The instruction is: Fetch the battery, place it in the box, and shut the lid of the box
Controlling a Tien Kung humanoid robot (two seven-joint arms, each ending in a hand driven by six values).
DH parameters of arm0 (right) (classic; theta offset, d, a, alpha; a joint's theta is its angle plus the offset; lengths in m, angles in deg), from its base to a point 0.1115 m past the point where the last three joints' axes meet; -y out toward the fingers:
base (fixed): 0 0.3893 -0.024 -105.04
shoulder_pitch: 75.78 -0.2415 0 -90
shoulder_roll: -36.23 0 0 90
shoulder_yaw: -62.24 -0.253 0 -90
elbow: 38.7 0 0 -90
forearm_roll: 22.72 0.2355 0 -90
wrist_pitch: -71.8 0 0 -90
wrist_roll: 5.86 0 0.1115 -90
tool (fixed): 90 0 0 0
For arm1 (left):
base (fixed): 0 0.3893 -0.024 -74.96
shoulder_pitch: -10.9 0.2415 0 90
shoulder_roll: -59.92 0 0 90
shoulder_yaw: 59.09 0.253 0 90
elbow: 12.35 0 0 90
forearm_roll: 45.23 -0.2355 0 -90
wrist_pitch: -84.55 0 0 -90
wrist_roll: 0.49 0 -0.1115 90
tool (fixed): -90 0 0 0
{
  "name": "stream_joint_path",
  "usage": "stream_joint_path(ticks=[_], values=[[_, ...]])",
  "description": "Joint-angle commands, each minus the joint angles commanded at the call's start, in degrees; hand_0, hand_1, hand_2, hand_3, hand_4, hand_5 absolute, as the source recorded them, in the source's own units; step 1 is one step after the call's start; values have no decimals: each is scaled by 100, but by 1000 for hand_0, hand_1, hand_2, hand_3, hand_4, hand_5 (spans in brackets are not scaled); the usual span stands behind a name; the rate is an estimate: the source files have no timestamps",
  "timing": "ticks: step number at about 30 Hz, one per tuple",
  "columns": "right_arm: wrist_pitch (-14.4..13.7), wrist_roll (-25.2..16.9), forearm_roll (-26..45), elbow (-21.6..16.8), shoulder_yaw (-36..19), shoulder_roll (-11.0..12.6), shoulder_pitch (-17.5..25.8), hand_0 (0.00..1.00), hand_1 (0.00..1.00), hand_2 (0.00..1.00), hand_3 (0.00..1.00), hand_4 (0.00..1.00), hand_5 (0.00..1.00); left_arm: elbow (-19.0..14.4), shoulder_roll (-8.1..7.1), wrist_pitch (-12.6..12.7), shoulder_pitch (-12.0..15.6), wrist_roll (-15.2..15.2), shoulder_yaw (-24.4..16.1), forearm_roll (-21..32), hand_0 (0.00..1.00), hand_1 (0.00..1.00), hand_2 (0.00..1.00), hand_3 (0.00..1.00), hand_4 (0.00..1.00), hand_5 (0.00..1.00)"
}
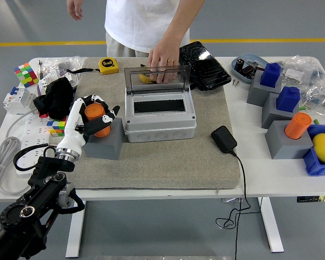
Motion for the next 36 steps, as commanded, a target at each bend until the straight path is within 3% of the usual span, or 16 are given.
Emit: stream_joint_path(ticks=[5,6,11,12,15,17,18,23,24,29,30,36], values=[[-3,-3,0,-2,25,17,-8,546,601,591,543,921,483,-488,-122,-38,-93,-292,40,-719,152,115,142,193,587,2],[-4,-3,2,-2,31,19,-9,546,601,591,544,922,483,-577,-153,-49,-136,-363,81,-898,160,116,143,196,636,2],[-4,-4,5,-5,54,26,-19,546,601,591,544,922,483,-950,-360,-78,-636,-918,586,-1977,160,116,143,196,636,2],[-5,-4,5,-5,59,29,-20,546,601,590,544,921,484,-967,-386,-36,-750,-1036,708,-2182,162,122,145,199,684,2],[-9,-4,7,-6,75,40,-35,546,601,590,544,921,484,-917,-414,188,-1163,-1459,1176,-2901,162,122,145,199,684,2],[-9,-4,17,-6,83,39,-38,546,601,590,544,921,484,-805,-384,243,-1445,-1653,1501,-3318,162,122,145,199,684,2],[-8,-1,20,-6,90,39,-38,546,601,591,543,921,484,-745,-358,251,-1574,-1734,1646,-3484,183,134,150,204,792,2],[-13,0,30,-6,102,44,-31,546,601,591,543,921,484,-447,-188,189,-2131,-2053,2171,-4059,183,134,150,204,792,2],[-13,0,32,-6,102,45,-28,546,601,591,544,922,483,-396,-160,170,-2210,-2096,2234,-4101,186,142,155,207,865,2],[-12,3,46,-2,107,40,-9,546,601,591,544,922,483,-72,22,107,-2617,-2327,2574,-4246,186,142,155,207,865,2],[-10,5,47,-3,110,36,-5,546,601,591,543,922,484,13,74,107,-2720,-2397,2672,-4272,198,153,162,214,984,2],[-11,2,47,-5,118,29,-17,546,601,591,543,922,484,492,363,128,-3172,-2587,3100,-4323,205,164,170,236,998,2]])
